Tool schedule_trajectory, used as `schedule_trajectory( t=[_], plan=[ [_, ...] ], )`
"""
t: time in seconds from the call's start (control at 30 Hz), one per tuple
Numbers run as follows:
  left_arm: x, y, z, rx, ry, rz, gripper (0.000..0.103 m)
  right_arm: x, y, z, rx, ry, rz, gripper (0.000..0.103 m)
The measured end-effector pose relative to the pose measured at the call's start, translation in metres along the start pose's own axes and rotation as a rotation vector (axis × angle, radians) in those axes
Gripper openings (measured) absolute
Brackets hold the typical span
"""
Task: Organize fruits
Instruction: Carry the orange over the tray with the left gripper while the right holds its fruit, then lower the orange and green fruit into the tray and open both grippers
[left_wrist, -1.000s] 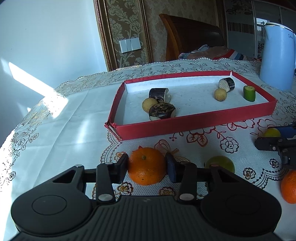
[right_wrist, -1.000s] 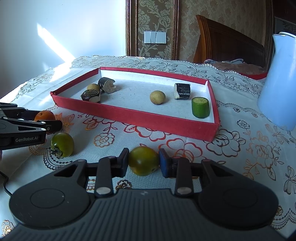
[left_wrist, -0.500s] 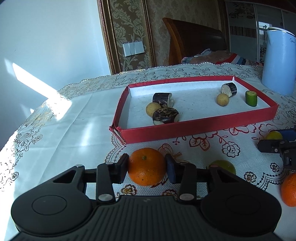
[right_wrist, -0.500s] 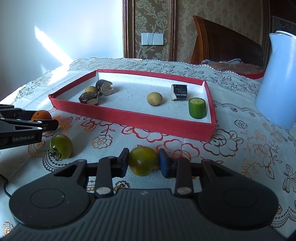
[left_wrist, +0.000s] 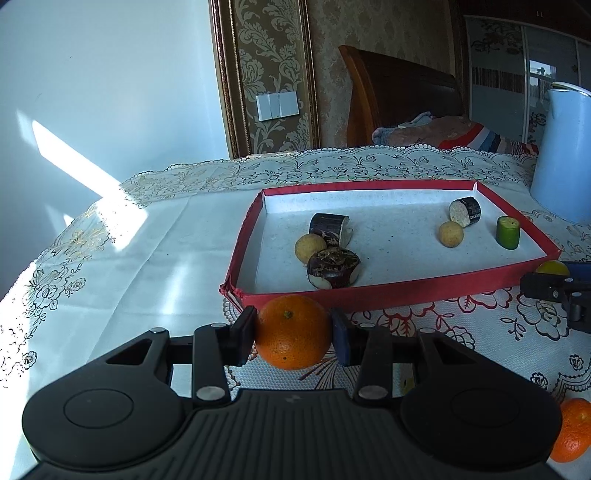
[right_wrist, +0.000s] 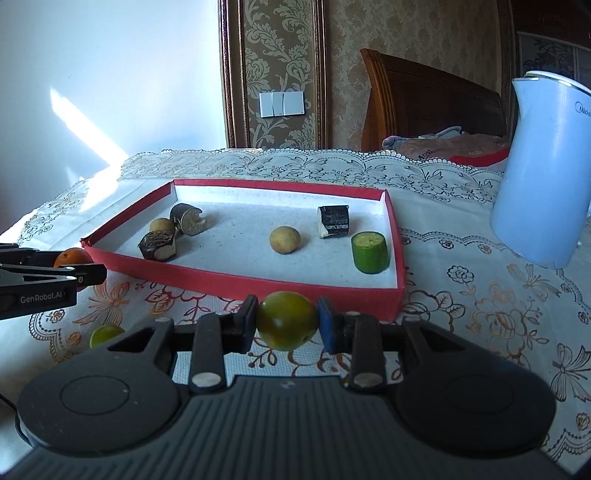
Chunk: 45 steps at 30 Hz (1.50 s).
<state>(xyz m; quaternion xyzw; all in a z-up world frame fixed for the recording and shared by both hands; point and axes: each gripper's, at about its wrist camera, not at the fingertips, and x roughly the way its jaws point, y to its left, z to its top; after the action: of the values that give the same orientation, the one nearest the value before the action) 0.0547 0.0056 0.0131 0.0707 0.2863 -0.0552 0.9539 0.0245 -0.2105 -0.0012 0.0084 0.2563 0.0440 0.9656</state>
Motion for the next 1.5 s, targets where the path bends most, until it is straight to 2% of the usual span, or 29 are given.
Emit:
schedule_trajectory(
  t=[0.23, 0.43, 0.53, 0.7, 0.83, 0.97, 1.5],
  plan=[
    [0.012, -0.017, 0.026, 0.0, -0.021, -0.012, 0.042, 0.028, -0.01, 0.027, 0.024, -0.02, -0.078, 0.032],
    [0.03, -0.041, 0.045, 0.017, -0.048, -0.014, 0.042, 0.064, -0.027, 0.041, 0.082, 0.02, -0.121, 0.032],
    [0.04, -0.052, 0.053, 0.014, -0.052, -0.018, 0.042, 0.074, -0.032, 0.044, 0.085, 0.009, -0.149, 0.032],
    [0.063, -0.065, 0.059, 0.001, -0.037, -0.01, 0.042, 0.083, -0.031, 0.045, 0.074, -0.003, -0.132, 0.032],
    [0.079, -0.063, 0.059, -0.018, -0.005, 0.01, 0.042, 0.09, -0.024, 0.047, 0.045, -0.011, -0.124, 0.032],
    [0.084, -0.051, 0.06, -0.078, 0.012, -0.013, 0.042, 0.105, -0.02, 0.05, 0.022, 0.001, -0.134, 0.032],
    [0.091, -0.047, 0.064, -0.099, 0.023, -0.002, 0.043, 0.107, -0.021, 0.048, 0.033, -0.004, -0.147, 0.032]
  ],
)
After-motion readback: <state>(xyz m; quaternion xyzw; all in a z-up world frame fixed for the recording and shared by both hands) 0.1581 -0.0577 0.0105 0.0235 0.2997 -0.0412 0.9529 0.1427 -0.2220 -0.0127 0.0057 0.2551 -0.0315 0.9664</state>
